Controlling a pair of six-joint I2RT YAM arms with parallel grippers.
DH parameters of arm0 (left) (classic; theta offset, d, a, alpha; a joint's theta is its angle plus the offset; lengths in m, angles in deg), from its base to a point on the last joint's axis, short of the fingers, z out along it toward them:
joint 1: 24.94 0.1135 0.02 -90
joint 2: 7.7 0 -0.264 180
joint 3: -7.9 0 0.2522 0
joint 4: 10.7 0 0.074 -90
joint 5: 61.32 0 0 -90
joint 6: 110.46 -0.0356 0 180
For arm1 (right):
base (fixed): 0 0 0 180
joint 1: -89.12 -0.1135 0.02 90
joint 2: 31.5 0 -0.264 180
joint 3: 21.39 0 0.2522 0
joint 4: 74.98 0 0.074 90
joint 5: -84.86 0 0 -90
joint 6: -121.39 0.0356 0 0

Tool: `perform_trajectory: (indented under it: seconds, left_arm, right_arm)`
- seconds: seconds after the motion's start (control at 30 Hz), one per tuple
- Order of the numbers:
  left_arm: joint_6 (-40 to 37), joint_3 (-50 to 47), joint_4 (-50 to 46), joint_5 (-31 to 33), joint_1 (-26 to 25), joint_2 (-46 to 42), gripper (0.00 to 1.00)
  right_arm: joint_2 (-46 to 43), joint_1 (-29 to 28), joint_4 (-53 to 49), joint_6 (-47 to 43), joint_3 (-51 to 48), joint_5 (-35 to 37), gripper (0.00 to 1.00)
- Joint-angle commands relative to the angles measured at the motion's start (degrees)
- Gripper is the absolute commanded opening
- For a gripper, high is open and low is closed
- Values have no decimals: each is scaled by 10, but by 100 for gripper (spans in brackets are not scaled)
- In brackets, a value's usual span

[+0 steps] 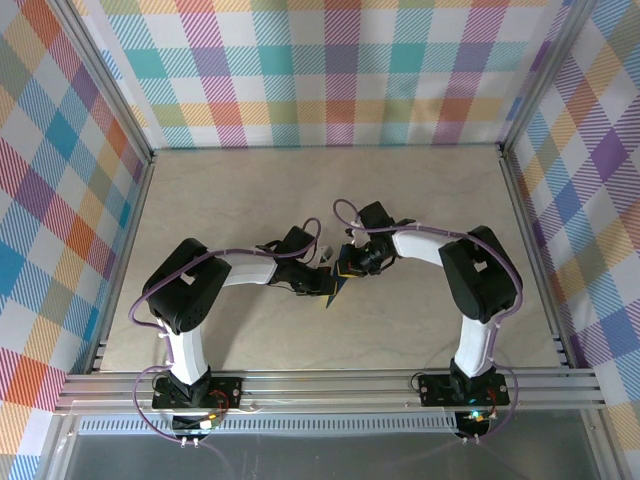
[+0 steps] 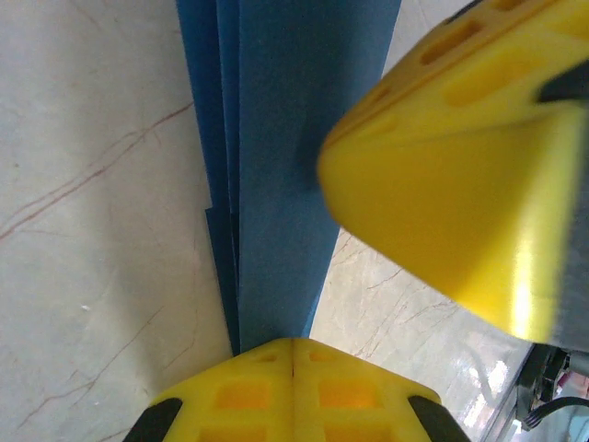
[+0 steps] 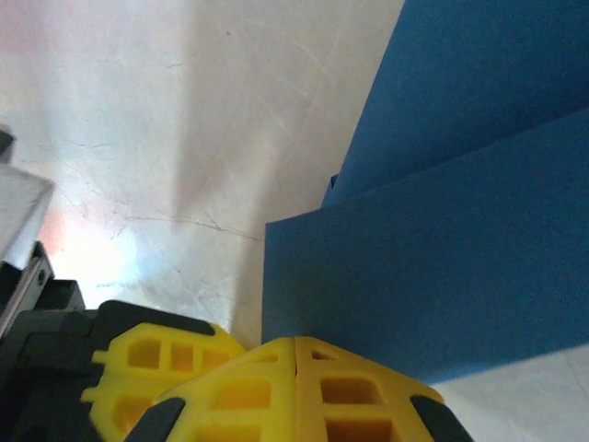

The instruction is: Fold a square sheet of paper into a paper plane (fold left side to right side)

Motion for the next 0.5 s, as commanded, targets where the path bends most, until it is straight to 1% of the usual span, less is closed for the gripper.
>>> perform_trajectory:
  seconds: [0.0,0.3,0.47]
  left_arm:
    - [-2,-20,-52,49,-5,8,0]
    - [6,-23,-87,71,-5,17,0]
    - [12,-42,-77,68,-5,21,0]
  right_arm:
    - [15,-4,9,2,-7,-7,0]
    - [28,1,9,-31,-16,42,0]
    - [28,25,35,-37,-29,32,0]
